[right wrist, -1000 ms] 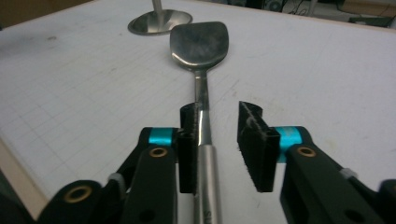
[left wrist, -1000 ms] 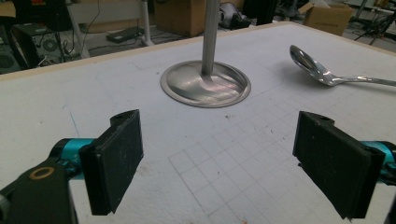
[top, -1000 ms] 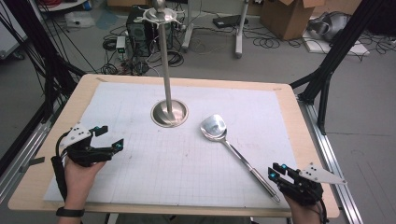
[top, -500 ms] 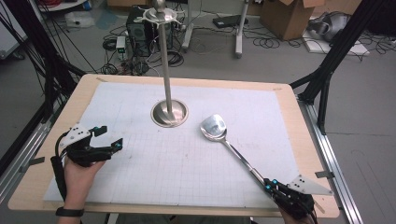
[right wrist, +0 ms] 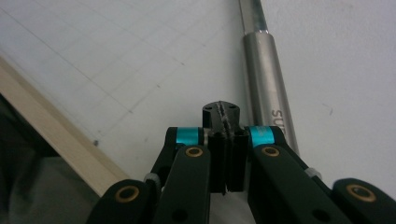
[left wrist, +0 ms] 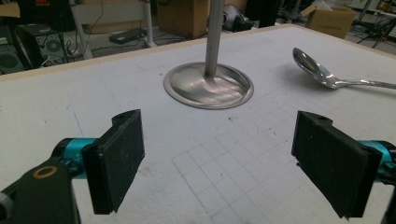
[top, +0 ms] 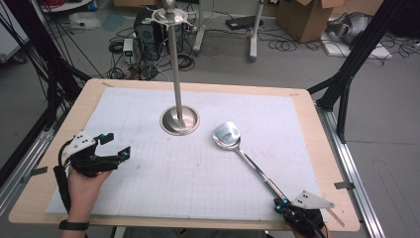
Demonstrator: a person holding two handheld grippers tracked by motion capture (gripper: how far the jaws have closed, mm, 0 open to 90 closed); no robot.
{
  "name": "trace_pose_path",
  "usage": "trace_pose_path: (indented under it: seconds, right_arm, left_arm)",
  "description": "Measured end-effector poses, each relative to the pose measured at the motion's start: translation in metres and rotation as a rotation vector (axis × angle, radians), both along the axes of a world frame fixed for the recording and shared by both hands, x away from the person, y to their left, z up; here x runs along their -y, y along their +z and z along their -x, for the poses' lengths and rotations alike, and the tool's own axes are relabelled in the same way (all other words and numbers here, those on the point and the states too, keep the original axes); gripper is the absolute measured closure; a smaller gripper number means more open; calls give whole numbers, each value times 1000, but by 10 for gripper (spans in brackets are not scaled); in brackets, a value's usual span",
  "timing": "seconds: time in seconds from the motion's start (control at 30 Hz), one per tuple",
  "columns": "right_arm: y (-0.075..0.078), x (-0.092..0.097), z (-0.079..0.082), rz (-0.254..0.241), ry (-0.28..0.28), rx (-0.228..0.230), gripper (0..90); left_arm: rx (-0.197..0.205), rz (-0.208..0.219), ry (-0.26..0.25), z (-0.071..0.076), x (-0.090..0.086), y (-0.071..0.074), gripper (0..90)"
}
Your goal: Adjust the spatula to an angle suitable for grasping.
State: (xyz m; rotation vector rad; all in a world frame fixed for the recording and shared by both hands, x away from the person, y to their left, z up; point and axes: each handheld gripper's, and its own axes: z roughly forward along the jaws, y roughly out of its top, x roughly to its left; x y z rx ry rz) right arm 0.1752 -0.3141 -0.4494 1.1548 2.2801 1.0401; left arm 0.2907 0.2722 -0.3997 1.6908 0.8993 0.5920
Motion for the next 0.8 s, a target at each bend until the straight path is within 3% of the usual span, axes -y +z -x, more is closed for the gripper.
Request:
trace_pose_path:
  seconds: [0.3,0.8]
  right_arm:
    - [2,11,-17,-3,-59,-9,900]
    - [7,41,-64,7,-169,-30,900]
  left_arm:
    - [2,-1,-4,0,1,1,174]
    - [-2,-2,-14,-2,3,-1,174]
